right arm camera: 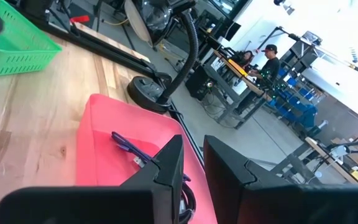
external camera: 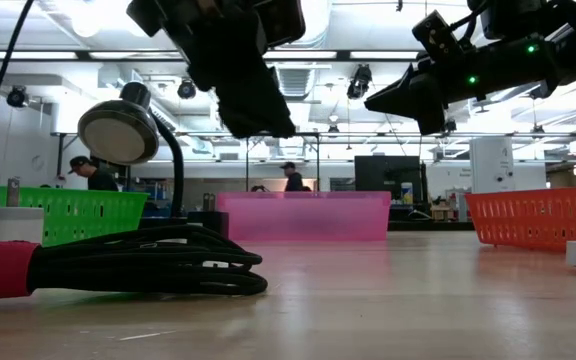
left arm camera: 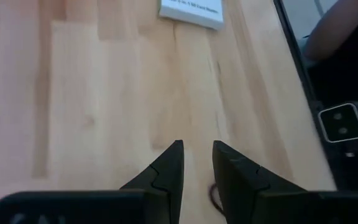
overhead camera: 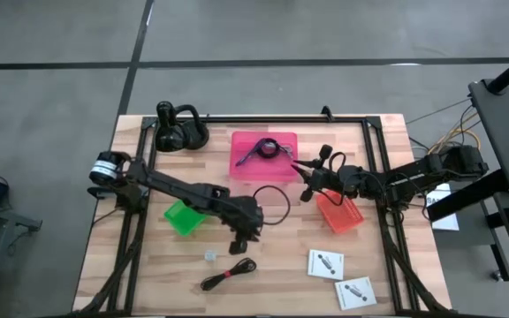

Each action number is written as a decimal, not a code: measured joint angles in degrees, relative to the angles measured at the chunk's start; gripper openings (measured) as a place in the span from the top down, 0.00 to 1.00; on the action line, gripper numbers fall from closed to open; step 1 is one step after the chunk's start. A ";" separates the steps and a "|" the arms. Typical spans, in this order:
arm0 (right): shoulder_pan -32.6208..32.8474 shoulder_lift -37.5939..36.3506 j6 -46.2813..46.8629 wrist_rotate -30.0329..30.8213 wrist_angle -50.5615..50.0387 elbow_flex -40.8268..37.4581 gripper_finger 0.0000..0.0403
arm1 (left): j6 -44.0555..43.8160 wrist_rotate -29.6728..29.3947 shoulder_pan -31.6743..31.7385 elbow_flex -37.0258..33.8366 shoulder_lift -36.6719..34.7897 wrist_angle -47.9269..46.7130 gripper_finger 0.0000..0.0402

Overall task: Pick and place items into bin
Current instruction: Put the black charger cable into the pink bin

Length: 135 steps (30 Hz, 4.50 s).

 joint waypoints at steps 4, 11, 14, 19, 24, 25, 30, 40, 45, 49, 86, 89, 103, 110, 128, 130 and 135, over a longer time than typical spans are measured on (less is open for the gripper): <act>0.00 0.00 -0.37 0.00 0.30 0.00 0.87 | -3.06 -0.04 -1.26 0.02 0.00 -0.73 0.83; -0.01 0.00 -1.20 0.00 0.46 0.00 0.87 | -6.99 -0.55 -2.11 0.02 0.00 -1.10 0.83; -0.01 0.00 -1.23 0.00 0.54 0.00 0.87 | -11.18 -2.66 -2.40 0.26 0.00 -3.17 0.83; -0.02 0.00 -1.23 0.00 0.57 0.00 0.87 | -21.77 -4.54 -3.84 0.43 0.00 -8.45 0.83; -0.01 0.00 -1.66 -0.02 0.81 0.00 0.87 | -29.86 -4.65 -6.10 0.42 0.00 -11.40 0.83; -0.02 -0.01 -1.68 -0.02 0.81 0.00 0.87 | -30.13 -5.15 -6.54 0.42 0.00 -11.59 0.83; -0.02 0.00 -1.38 -0.09 1.09 0.00 0.87 | -33.31 -9.49 -8.45 1.88 0.00 -11.96 0.83; -0.01 0.00 -1.45 -0.12 1.35 0.00 0.87 | -43.42 -15.02 -13.66 4.57 -0.05 -16.61 0.83; -0.02 0.00 -1.64 -0.13 1.68 0.00 0.87 | -51.02 -14.99 -15.96 4.57 0.01 -23.15 0.83; -0.02 0.00 -1.68 -0.13 1.70 0.00 0.87 | -54.14 -14.79 -16.53 4.57 0.80 -27.08 0.83; -0.02 -0.02 -2.11 -0.31 1.94 0.02 0.87 | -51.88 -8.81 -16.01 24.60 15.80 -39.92 0.83; 0.00 -0.02 -2.12 -0.31 1.96 0.02 0.87 | -52.63 -6.54 -16.08 23.59 15.78 -39.79 0.83; -0.01 -0.02 -2.53 -0.28 1.95 0.02 0.87 | -52.22 -3.45 -16.43 22.05 15.72 -37.54 0.54; 0.00 -0.02 -2.54 -0.28 1.95 0.02 0.87 | -52.55 -3.98 -16.97 21.24 16.20 -37.77 0.45; -0.01 -0.02 -2.73 -0.17 1.58 0.02 0.87 | -46.43 -4.91 -18.48 21.07 20.59 -35.46 0.45; -0.02 -0.02 -2.73 -0.17 1.62 0.02 0.87 | -46.52 -4.16 -18.40 21.26 21.14 -35.60 0.45; -0.02 -0.02 -2.71 -0.19 1.57 0.04 0.87 | -46.50 -4.07 -18.39 21.27 21.31 -35.46 0.45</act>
